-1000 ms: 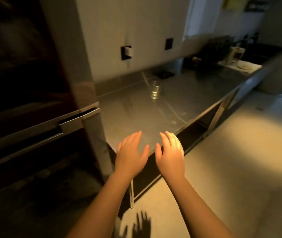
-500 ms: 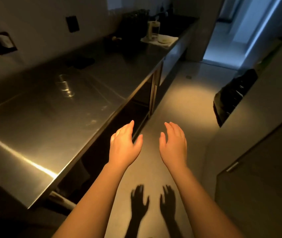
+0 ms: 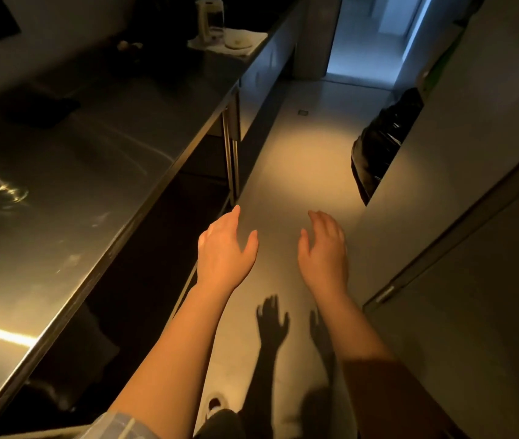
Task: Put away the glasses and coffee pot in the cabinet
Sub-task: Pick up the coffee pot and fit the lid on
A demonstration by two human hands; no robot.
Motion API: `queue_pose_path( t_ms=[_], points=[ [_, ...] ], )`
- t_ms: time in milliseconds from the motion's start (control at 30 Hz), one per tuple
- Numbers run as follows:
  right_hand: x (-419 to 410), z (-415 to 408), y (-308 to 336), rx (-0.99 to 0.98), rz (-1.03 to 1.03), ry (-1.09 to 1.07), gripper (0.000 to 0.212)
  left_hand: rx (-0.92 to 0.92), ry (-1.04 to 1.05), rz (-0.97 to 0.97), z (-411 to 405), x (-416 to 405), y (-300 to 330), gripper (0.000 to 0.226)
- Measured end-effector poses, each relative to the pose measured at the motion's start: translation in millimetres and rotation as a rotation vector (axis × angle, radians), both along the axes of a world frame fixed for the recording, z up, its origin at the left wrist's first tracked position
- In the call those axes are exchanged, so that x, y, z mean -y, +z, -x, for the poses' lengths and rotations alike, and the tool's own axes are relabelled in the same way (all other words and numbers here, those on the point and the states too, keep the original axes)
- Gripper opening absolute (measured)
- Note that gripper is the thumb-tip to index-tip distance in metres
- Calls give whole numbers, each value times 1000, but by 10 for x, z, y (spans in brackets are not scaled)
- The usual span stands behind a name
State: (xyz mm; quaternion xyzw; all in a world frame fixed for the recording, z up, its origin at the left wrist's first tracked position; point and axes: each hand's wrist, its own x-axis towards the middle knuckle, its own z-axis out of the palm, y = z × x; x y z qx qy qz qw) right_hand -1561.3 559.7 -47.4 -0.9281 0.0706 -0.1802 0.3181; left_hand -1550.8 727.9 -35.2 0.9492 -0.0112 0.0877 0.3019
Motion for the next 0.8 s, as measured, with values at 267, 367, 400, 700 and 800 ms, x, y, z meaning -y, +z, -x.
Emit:
queue_pose_path(
  t_ms=[267, 367, 400, 700, 800],
  points=[
    [200, -875, -132, -55, -2, -13, 43, 21, -50, -34, -954, 225, -174, 63],
    [232, -1387, -156, -75, 18, -5, 45, 32, -61, -40, -1445, 256, -239, 62],
    [242, -1586, -148, -75, 30, -5, 45, 33, -68, -48, -1629, 264, -250, 63],
    [306, -3292, -141, 65, 74, -63, 38, -11, -103, -25, -3225, 341, -234, 63],
    [407, -3655, -133, -28, 63, -58, 42, -82, -100, -23, -3629, 447, -267, 63]
  ],
)
